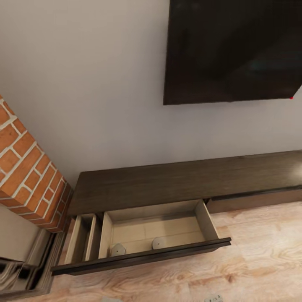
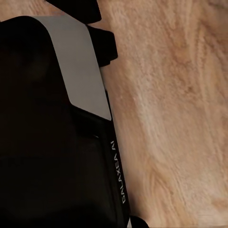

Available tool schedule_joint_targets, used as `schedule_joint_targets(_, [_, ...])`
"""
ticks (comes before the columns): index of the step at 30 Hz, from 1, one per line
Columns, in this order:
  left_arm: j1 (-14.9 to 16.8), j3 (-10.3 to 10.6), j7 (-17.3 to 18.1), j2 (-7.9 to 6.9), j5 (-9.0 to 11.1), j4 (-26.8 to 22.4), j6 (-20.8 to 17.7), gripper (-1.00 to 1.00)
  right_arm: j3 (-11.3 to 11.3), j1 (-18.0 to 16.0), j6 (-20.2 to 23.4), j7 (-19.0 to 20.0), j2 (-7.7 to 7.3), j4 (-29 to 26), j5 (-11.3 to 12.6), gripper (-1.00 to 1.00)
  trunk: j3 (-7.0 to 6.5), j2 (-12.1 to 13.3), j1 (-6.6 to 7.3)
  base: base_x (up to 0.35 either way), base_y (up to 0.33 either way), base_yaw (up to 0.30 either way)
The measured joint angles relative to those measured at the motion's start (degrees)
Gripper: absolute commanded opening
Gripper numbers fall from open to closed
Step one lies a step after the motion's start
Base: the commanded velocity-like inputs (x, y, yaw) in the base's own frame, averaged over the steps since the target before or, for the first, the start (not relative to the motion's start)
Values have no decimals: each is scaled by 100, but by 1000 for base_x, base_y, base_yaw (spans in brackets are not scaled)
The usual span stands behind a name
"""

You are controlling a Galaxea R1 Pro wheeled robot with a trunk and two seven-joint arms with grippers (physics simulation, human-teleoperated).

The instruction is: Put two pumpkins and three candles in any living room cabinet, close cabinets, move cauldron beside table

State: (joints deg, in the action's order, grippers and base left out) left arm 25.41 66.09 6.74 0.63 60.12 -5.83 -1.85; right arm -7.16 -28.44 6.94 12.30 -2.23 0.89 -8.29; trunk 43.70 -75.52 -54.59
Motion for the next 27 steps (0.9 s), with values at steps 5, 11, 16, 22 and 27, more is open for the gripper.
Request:
schedule_joint_targets(5, [-1,-8,-3,-52,0,14,0,100,-3,5,-6,-1,3,1,-3,100,-23,0,0,0,0,-270])
schedule_joint_targets(11, [-1,-9,-6,-71,-6,20,0,100,-3,5,-8,0,8,7,-13,100,-50,0,0,0,0,-270])
schedule_joint_targets(16, [-1,-9,-34,-72,-2,21,0,100,-4,12,-8,1,7,17,-12,100,-73,0,0,0,0,-270])
schedule_joint_targets(22, [-3,-4,-560,-31,-6,21,0,100,2,14,-37,-8,4,24,-6,100,-100,0,0,0,0,-270])
schedule_joint_targets(27, [-16,-2,-1098,2,-1,14,0,100,0,14,-43,-15,3,21,-6,100,-116,0,0,0,0,-271])
